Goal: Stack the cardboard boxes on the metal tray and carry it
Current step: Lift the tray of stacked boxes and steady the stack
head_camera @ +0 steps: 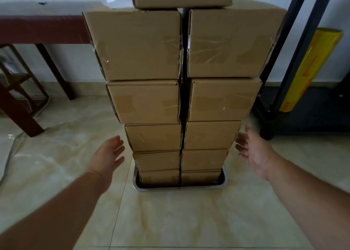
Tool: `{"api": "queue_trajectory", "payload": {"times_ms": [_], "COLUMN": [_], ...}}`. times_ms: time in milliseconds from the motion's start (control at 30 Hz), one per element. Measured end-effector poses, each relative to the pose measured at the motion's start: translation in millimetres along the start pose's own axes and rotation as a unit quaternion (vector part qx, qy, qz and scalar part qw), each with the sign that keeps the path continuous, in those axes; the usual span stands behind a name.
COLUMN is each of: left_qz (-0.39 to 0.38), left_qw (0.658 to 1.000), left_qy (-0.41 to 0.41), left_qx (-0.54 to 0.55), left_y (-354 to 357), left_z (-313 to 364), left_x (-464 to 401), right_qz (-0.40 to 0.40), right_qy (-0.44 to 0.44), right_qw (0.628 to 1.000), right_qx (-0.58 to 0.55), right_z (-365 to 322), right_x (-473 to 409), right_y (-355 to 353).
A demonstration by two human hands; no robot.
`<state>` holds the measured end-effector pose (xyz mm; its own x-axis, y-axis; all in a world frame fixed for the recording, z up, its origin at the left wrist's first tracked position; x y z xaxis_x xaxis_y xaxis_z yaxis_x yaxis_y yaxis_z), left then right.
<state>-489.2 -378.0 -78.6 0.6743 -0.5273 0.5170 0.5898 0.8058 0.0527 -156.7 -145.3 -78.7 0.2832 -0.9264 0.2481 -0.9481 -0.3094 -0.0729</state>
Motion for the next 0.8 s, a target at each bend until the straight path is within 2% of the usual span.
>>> {"api": "queue_trajectory", "payload": {"times_ms": [100,200,300,433,800], "left_qz": [-0.008,-0.054,-0.093,-0.096,-0.129], "left_qw": [1.000,0.998,0.996,0.995,0.990], "left_qy": [-0.009,0.001,0.004,0.011,0.036], "left_qx": [-0.026,-0.044,-0.005,-0.007,-0.049], "left_y": [9.6,23.2,35.6,36.6,46.8], "left_z": [40.6,55.0,54.8,58.3,55.6], "left_x": [0.7,15.1,24.4,18.4,19.0], "right_qz": [0.017,-0.011,-0.037,-0.031,-0.050], "right_qy": [0.001,-0.010,-0.030,-0.033,-0.055], "right_qw": [1.000,0.999,0.995,0.994,0.996], "right_qx": [-0.005,-0.041,-0.084,-0.099,-0.057], "right_z": [-37.1,-52.7,-50.3,-45.1,-45.0], "right_x": [-8.3,-4.4,6.4,4.1,-2.4], "right_y": [-3.3,7.2,19.7,20.2,27.5]}}
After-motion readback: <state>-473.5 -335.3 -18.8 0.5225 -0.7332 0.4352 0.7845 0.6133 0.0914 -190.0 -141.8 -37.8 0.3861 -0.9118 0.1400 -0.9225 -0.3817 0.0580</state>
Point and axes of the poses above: each hand's wrist, its own x-axis away from the middle knuckle, its own y-axis out of the palm, z = x × y, the point moved 2 cm from there along -x, towards the middle knuckle, and after that the axes turned 11 degrees about -y, right-handed, at the moved point
